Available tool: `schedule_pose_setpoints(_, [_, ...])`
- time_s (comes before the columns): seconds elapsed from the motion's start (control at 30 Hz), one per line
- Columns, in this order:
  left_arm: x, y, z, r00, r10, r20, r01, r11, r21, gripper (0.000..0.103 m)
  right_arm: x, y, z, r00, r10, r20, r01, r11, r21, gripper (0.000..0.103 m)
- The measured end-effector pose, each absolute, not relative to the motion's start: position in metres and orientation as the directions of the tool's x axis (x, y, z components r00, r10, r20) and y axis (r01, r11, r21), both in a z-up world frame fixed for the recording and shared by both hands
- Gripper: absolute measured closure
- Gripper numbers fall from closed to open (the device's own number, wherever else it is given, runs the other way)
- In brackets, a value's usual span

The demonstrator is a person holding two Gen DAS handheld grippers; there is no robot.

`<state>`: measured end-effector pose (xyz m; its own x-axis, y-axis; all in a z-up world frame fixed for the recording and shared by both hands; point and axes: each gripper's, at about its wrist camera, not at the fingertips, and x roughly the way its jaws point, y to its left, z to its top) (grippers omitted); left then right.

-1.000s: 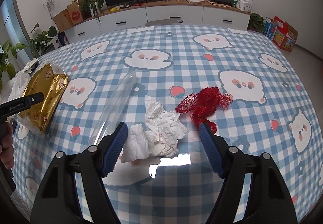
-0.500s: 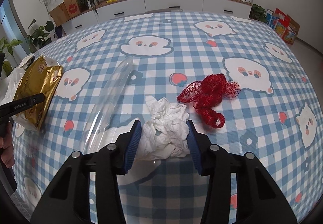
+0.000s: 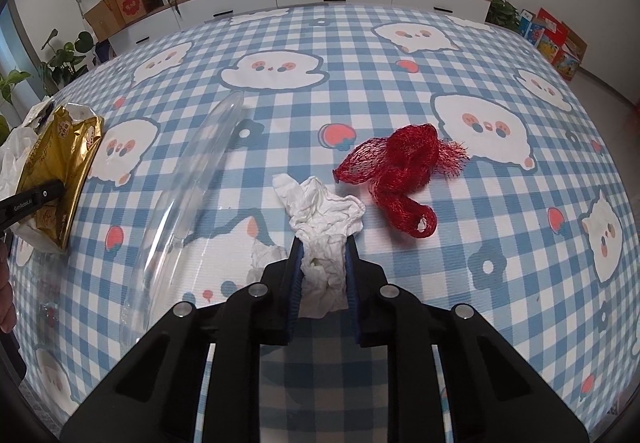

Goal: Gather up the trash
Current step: 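Carry the white tissue and gold snack bag with both tools over the bin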

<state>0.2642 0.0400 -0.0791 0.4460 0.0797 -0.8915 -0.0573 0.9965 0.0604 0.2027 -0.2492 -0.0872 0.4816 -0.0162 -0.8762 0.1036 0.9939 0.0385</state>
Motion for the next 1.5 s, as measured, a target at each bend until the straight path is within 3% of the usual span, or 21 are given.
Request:
schedule_pose_setpoints(0.7, [0.217,0.039,-0.036,0.541,0.013,-0.841,-0.044,0.999,-0.013,0.102,0.179,-0.246,-0.046,0.572,0.017,-0.82,0.08,0.994,0.076,0.091])
schedule_pose_setpoints(1.5, [0.056,0.034,-0.01,0.596,-0.065,-0.8,0.024,0.998,-0.064,0.102,0.082,-0.225,-0.012,0.62,0.063,-0.782,0.036,0.993,0.109,0.091])
